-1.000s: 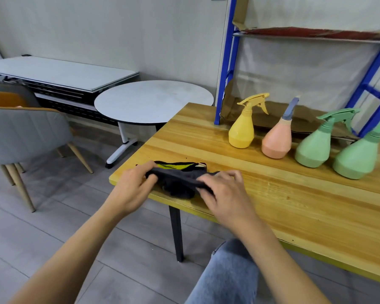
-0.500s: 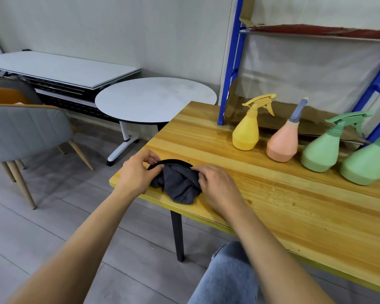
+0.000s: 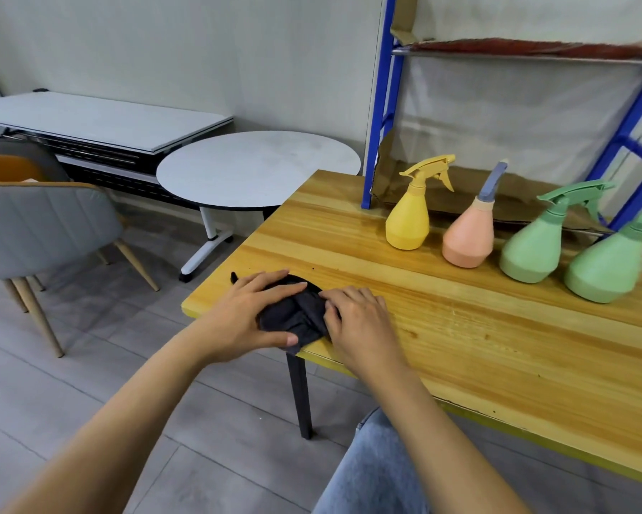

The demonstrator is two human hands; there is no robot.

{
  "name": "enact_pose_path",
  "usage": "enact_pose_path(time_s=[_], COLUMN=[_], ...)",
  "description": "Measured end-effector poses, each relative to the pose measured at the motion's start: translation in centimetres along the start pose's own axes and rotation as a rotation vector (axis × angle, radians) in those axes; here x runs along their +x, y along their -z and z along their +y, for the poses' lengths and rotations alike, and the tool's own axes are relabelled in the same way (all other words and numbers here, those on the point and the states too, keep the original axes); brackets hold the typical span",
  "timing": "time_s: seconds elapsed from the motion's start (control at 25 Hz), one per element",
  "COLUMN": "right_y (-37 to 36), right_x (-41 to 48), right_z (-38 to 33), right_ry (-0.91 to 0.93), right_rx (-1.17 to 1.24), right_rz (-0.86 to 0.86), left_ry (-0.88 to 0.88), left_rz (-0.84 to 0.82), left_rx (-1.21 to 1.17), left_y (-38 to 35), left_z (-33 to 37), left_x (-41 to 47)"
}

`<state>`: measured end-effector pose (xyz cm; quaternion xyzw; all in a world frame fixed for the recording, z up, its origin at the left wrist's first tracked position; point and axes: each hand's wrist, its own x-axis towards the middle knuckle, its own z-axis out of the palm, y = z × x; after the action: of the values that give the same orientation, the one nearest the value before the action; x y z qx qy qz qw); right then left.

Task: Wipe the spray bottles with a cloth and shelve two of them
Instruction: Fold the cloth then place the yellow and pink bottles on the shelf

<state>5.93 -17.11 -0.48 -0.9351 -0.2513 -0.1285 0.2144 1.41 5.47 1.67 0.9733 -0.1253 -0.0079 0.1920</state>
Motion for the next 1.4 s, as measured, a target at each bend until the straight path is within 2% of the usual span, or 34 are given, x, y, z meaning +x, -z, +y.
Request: enact_pose_path(time_s=[0.16,0.28,0.36,0.48,0.56,0.68,0.92,1.08,1.24,1.4], right_y=[1.0,0.8,0.8,1.3,2.3,4.4,8.6,10.3,10.1,9.4], right_x=[0.1,0.3,0.1,-0.3,-0.1,0.7,2.4,3.4,4.6,6.6], right_z=[-0.8,-1.5,-1.3,-0.7,-0.2,1.8,10.1,13.4,14.9,15.9], right_ry=[0.005,0.057,0.098,0.103,0.046,-0.053,-0.399,-0.479,-0.549,-0.558], right_rx=[-0.083,-0.156,-0.147,-0.136,0.01,0.215,0.285,0.239,0.255,0.242], right_rz=[-0.161,-0.113,-0.103,-0.201,-0.235,-0.126,0.203,0.384,0.424,0.388], left_ry=[-0.054,-0.109,-0.107,-0.057,0.007,0.051,0.012,0.015,0.139,0.218], left_rz=[0.205,0.337,0.306,0.158,0.112,0.187,0.262,0.289,0.312,0.244], left_rx=[0.15,0.226,0.18,0.11,0.062,0.012,-0.17,-0.266,-0.335,-0.418], left_y=[-0.6,-1.3,-1.4,-0.8,0.0,1.4,2.6,1.8,0.9,0.3], left_z=[0.1,0.2,0.0,-0.3,0.2,1.8,6.4,9.4,11.7,12.6], left_x=[1.5,1.6,1.1,0.7,1.2,2.7,9.7,15.5,20.6,24.6])
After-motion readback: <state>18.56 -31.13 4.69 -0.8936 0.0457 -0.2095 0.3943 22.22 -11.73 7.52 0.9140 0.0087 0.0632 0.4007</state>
